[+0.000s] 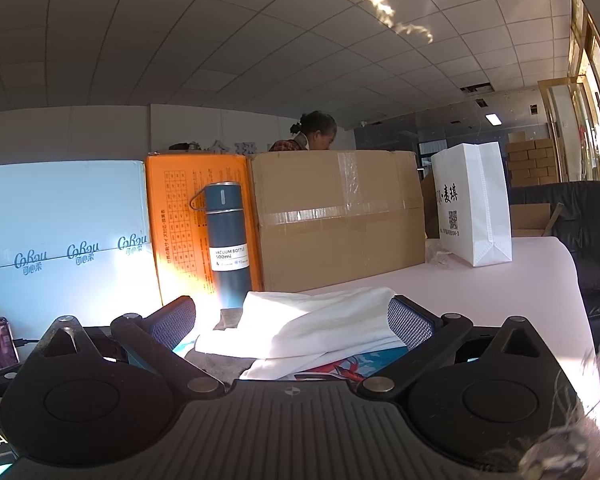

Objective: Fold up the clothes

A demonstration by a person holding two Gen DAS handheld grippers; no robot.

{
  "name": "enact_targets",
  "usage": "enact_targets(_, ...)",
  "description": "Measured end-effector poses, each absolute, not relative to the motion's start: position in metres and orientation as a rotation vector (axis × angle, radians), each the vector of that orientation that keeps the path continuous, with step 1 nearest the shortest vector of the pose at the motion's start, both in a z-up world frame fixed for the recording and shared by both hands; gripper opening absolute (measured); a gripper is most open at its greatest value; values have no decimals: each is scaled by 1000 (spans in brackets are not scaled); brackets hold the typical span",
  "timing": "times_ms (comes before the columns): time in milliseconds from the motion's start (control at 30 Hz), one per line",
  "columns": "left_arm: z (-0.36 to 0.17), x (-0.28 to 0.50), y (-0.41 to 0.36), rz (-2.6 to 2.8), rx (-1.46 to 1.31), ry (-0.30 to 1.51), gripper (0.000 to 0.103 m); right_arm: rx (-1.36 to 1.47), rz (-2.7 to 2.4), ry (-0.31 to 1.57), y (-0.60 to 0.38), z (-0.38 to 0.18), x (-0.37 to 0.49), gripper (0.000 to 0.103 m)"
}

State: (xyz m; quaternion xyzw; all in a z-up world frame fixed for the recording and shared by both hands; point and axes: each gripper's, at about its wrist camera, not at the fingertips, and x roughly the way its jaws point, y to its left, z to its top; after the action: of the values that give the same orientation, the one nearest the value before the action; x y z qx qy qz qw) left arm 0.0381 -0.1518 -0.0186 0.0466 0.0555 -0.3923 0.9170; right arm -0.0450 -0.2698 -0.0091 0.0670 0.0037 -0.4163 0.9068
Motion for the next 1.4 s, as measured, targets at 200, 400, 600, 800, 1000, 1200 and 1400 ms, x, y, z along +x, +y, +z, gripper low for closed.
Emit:
enact_targets(200, -19, 37, -152, -805, 99, 110, 103, 138, -859, 4, -270, -9, -46, 103)
enact_targets(400, -19, 36, -152, -804, 101, 105, 103, 139, -859, 4, -270, -9, -46, 103)
enact_targets(600, -19, 36, -153, -804, 103, 103, 103, 140, -859, 2, -271, -9, -46, 103)
enact_targets(800, -18, 35, -153, -803, 104, 101, 103, 141, -860, 2, -271, -9, -46, 103)
enact_targets(1000, -18, 35, -153, -803, 105, 101, 103, 143, -861, 2, -271, -9, -47, 103)
enact_targets(1200, -18, 35, -153, -805, 105, 100, 103, 143, -861, 3, -271, -9, -47, 103)
enact_targets(1400, -18, 35, -153, -804, 105, 99, 103, 143, -861, 3, -271, -9, -47, 103)
